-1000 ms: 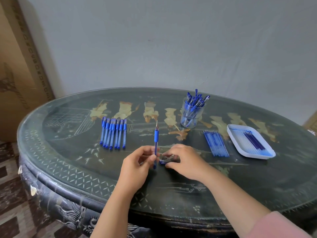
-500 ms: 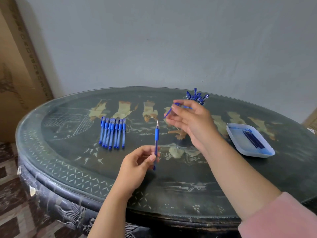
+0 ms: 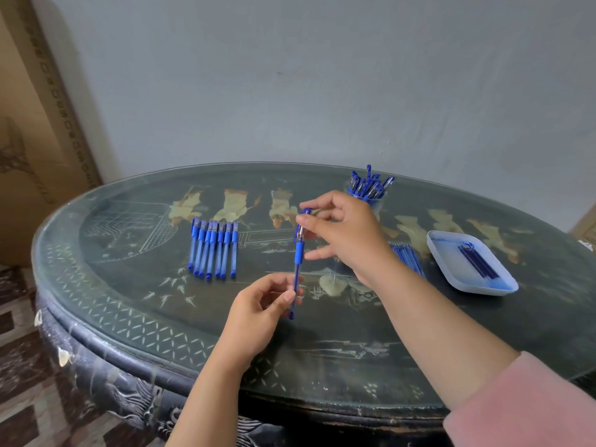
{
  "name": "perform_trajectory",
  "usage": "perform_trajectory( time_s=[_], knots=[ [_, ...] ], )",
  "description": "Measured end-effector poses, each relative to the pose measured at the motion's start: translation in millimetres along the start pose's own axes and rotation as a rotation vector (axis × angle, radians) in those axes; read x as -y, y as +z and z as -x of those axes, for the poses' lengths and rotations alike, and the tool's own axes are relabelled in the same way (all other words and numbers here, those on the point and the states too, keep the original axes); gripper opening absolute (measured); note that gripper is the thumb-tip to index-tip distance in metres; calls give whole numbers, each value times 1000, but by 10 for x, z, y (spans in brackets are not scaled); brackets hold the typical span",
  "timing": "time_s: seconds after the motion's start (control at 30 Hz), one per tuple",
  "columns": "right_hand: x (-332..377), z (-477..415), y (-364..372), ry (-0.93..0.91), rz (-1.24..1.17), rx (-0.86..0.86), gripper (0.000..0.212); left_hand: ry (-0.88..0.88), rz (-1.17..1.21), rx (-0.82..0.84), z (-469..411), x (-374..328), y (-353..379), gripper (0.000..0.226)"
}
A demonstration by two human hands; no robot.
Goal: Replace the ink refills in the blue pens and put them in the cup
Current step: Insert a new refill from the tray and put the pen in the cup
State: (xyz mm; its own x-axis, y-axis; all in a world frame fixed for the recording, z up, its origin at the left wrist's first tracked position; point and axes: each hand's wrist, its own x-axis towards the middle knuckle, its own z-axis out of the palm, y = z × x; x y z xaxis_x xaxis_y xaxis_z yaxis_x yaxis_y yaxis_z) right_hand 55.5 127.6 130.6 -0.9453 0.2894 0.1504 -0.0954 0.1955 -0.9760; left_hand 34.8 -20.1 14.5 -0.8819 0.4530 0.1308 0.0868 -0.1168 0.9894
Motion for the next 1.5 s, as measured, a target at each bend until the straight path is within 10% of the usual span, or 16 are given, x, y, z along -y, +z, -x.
perform_trajectory(
  time_s=[1.1,1.5],
  knots=[
    [-288,85,82,-200,324,5,26,28,-262,-156,-23,-33,67,25],
    [160,-623,-734,-474,165,-743,32,130,-346,-606,-299,-169,-610,12]
  ],
)
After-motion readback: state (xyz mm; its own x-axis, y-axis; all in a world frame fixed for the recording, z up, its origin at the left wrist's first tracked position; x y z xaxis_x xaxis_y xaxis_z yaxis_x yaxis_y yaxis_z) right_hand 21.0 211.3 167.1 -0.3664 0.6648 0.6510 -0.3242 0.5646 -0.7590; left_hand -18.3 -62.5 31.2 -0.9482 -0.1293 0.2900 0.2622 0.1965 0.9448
